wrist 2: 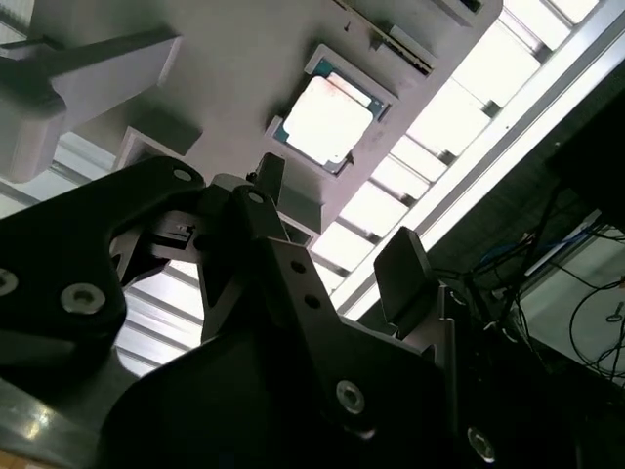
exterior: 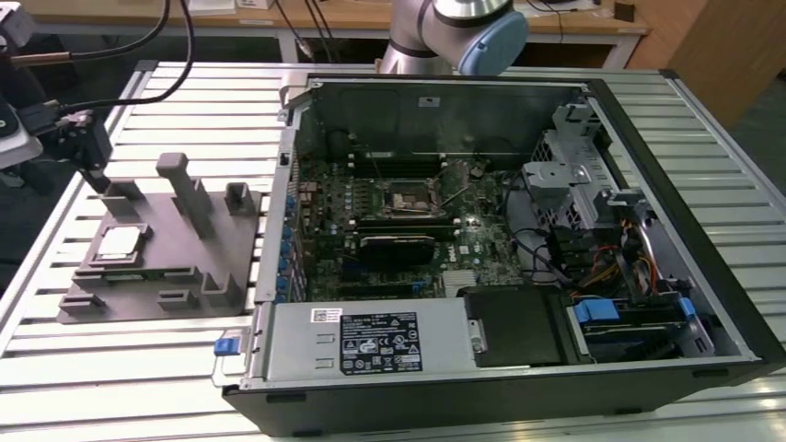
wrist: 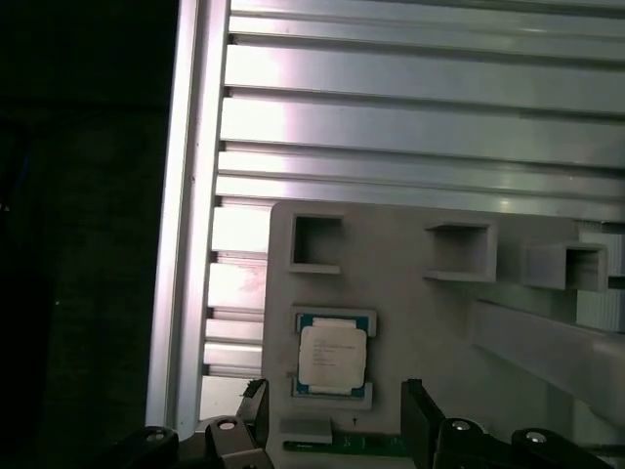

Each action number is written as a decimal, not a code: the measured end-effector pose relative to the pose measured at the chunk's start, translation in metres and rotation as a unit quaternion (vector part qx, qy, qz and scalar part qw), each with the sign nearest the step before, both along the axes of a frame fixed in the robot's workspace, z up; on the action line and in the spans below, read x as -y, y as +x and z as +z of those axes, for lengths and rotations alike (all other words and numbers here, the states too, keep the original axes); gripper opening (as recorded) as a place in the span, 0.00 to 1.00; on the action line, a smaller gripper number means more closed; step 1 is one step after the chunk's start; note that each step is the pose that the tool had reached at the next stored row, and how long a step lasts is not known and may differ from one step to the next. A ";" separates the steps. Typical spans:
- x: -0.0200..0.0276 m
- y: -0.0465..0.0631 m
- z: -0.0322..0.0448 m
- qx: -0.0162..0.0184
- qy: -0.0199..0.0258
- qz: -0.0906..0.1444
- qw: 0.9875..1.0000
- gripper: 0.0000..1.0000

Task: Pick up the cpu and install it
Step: 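Pick up the cpu and move it towards the insertion slot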

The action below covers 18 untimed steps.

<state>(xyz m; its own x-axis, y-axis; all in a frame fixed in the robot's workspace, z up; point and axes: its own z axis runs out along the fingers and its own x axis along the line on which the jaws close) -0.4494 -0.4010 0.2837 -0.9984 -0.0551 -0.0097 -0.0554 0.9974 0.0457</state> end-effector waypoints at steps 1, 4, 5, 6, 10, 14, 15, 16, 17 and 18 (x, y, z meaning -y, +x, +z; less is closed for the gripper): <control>0.0005 0.000 -0.0014 0.000 0.000 0.002 1.000 0.65; 0.0019 0.000 -0.0067 0.000 0.000 0.007 1.000 0.65; 0.0021 0.000 -0.0083 0.000 0.000 0.007 1.000 0.65; 0.0021 0.000 -0.0097 0.000 0.000 0.007 1.000 0.65; 0.0021 0.000 -0.0150 0.000 0.000 0.007 1.000 0.65; 0.0022 0.000 -0.0208 0.000 0.000 0.007 1.000 0.65; 0.0022 0.000 -0.0219 0.000 0.000 0.007 1.000 0.65; 0.0022 0.000 -0.0232 0.000 0.000 0.007 1.000 0.65; 0.0022 0.000 -0.0242 0.000 0.000 0.007 1.000 0.65; 0.0022 0.000 -0.0252 0.000 0.000 0.007 1.000 0.65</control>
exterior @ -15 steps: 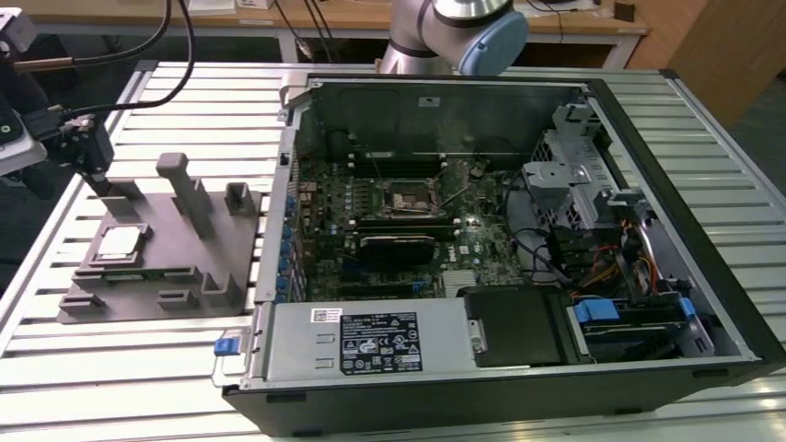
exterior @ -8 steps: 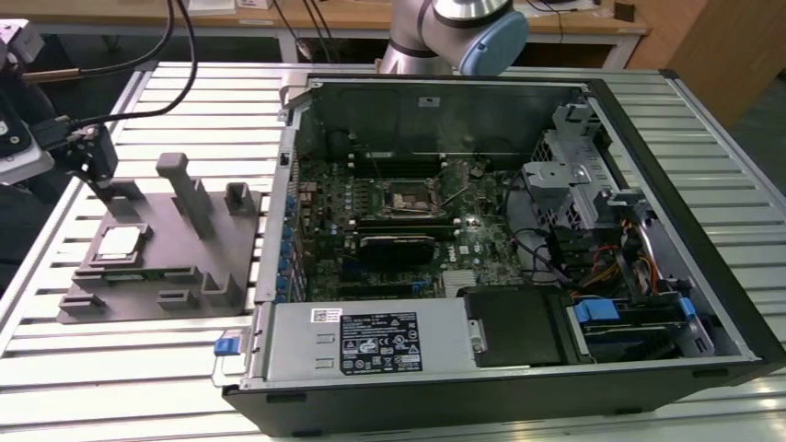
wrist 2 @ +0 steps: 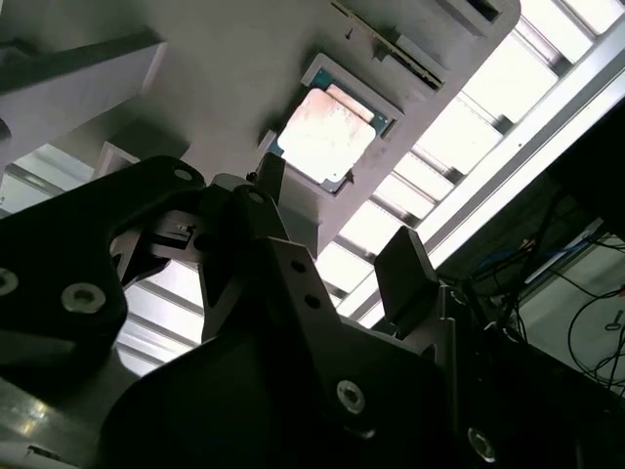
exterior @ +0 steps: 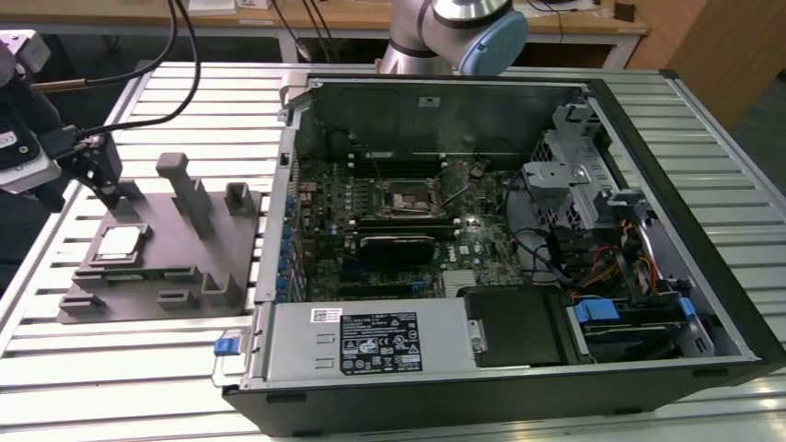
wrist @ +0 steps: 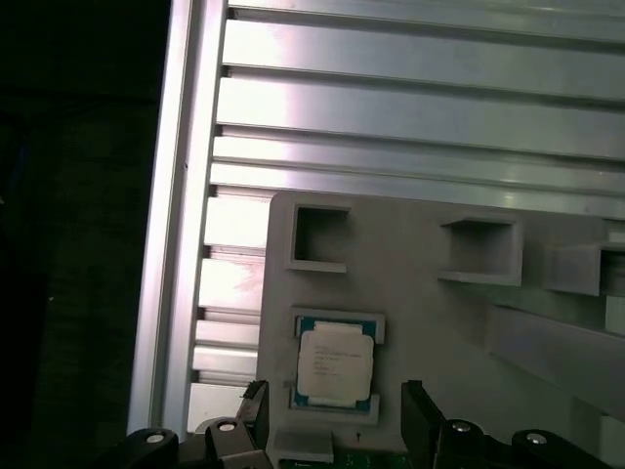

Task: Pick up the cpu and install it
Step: 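Pick up the cpu and move it towards the insertion slot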

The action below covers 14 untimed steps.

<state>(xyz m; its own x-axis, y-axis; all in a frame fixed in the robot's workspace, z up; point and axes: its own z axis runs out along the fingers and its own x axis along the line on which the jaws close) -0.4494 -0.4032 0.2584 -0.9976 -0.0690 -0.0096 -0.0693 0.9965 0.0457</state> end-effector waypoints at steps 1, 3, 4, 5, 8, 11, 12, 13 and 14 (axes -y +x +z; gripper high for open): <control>0.0000 0.000 -0.0009 0.000 0.000 0.000 1.000 0.65; 0.0000 0.000 -0.0031 0.000 0.000 0.000 1.000 0.65; 0.0000 0.000 -0.0041 0.000 0.000 0.000 1.000 0.65; 0.0001 0.000 -0.0051 0.000 0.000 0.000 1.000 0.65; 0.0007 0.000 -0.0071 0.000 0.000 0.000 1.000 0.65; 0.0007 0.000 -0.0095 -0.001 0.000 0.000 1.000 0.65; 0.0007 0.001 -0.0111 -0.001 0.000 0.000 1.000 0.65; 0.0007 0.001 -0.0129 -0.001 0.000 0.000 1.000 0.65; 0.0007 0.001 -0.0147 -0.001 0.000 0.000 1.000 0.65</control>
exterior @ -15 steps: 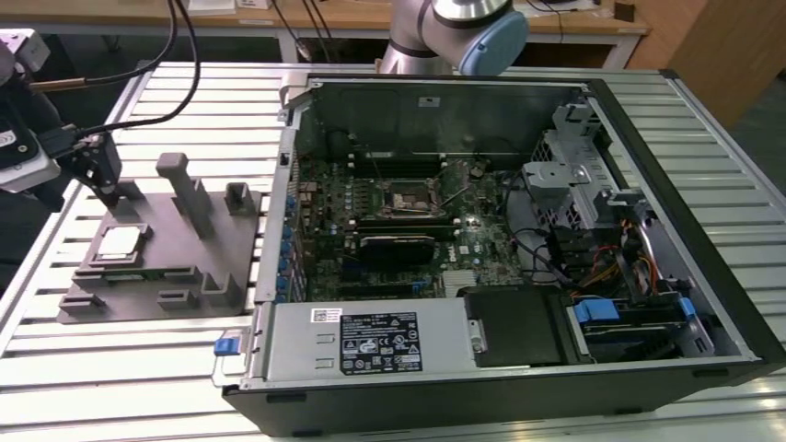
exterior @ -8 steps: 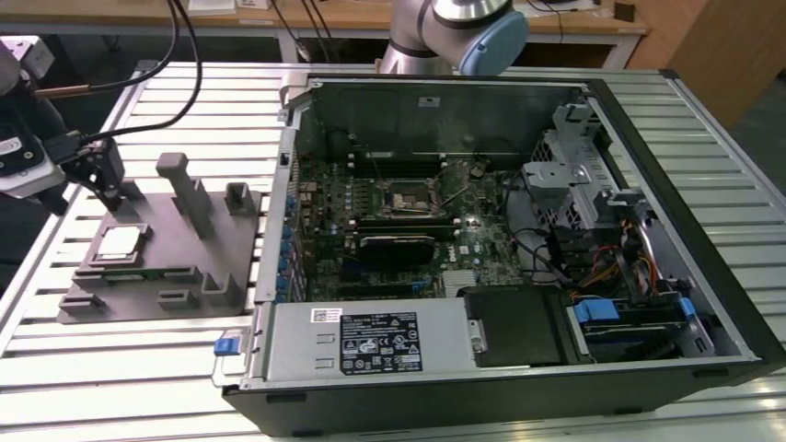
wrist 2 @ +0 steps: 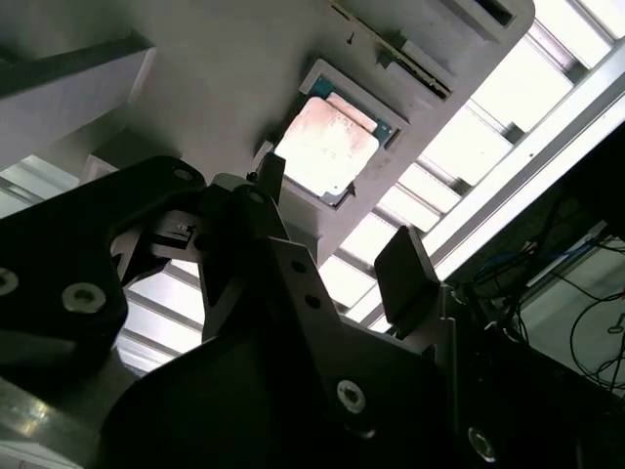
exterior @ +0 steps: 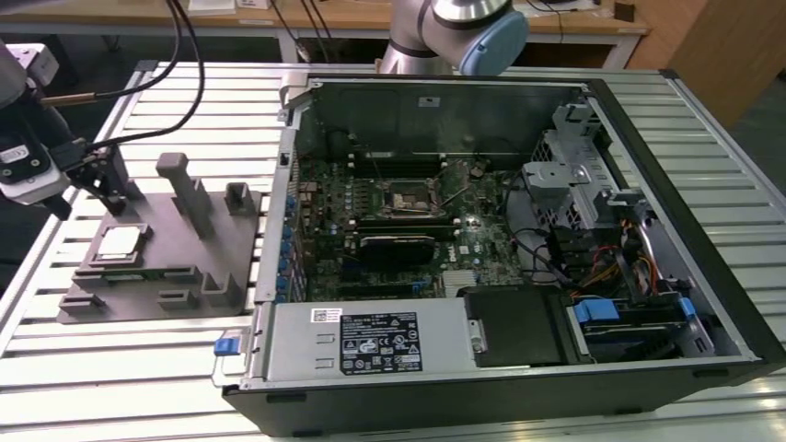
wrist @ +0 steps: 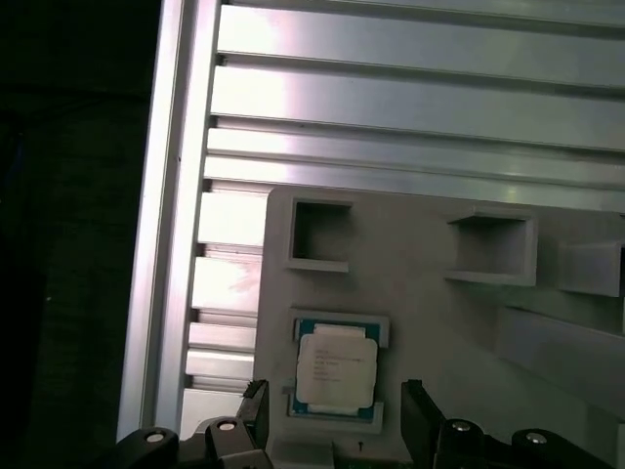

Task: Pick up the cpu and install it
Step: 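Pick up the cpu and move it towards the insertion slot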

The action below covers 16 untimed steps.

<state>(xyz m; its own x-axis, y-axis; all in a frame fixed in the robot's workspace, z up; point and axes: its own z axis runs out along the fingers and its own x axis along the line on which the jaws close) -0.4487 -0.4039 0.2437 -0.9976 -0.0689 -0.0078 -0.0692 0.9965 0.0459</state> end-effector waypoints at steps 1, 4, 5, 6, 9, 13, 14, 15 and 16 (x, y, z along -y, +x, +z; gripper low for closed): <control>0.0000 0.000 -0.0016 0.000 0.000 0.000 1.000 0.65; 0.0000 0.000 -0.0040 0.000 0.000 0.000 1.000 0.65; 0.0000 0.000 -0.0050 0.000 0.000 0.000 1.000 0.65; 0.0000 0.000 -0.0064 0.000 0.000 0.000 1.000 0.65; 0.0000 0.000 -0.0107 0.000 0.000 0.000 1.000 0.65; 0.0000 0.000 -0.0152 0.000 0.000 -0.001 1.000 0.65; 0.0000 0.000 -0.0161 0.000 0.000 -0.001 1.000 0.65; 0.0000 0.000 -0.0171 0.000 0.000 -0.002 1.000 0.65; 0.0000 0.000 -0.0183 0.000 0.000 -0.003 1.000 0.65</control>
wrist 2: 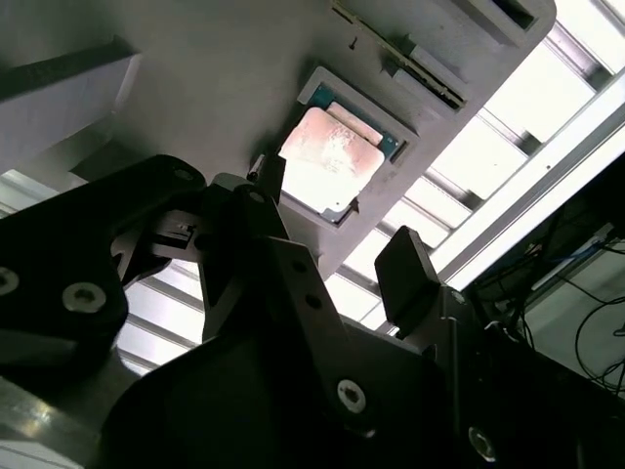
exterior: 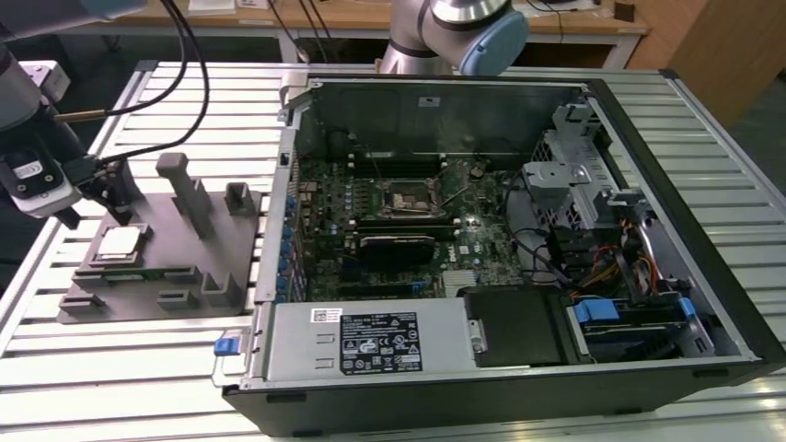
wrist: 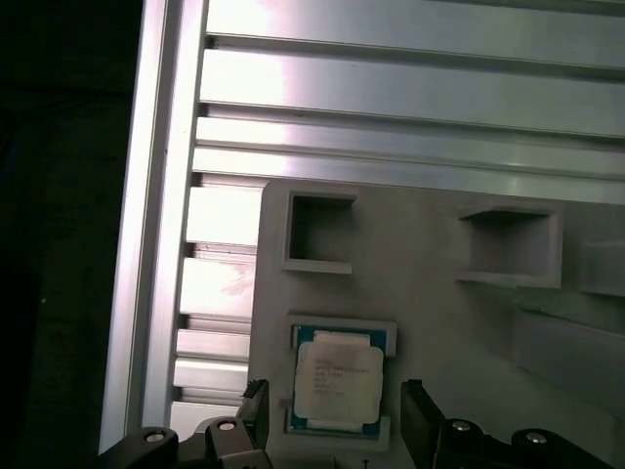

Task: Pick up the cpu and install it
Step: 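Pick up the cpu and move it towards the insertion slot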

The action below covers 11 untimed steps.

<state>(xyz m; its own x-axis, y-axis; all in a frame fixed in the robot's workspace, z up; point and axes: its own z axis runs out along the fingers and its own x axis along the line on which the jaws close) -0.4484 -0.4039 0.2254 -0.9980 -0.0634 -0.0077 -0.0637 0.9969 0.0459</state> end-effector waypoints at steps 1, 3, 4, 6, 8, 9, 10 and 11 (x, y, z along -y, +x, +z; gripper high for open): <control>0.0000 0.000 -0.0013 0.000 0.000 -0.001 1.000 0.65; 0.0000 0.000 -0.0041 0.000 0.000 -0.001 1.000 0.65; 0.0000 0.000 -0.0056 0.000 0.000 -0.002 1.000 0.65; 0.0000 0.000 -0.0081 0.000 0.000 -0.002 1.000 0.65; 0.0000 0.001 -0.0103 0.000 0.000 -0.004 1.000 0.65; 0.0001 0.002 -0.0114 0.000 0.000 -0.005 1.000 0.65; 0.0001 0.002 -0.0123 0.000 0.000 -0.006 1.000 0.65; 0.0001 0.003 -0.0133 0.000 0.000 -0.008 1.000 0.65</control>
<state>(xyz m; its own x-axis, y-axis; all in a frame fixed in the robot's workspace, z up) -0.4458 -0.4040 0.2122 -0.9988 -0.0481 -0.0077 -0.0484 0.9978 0.0459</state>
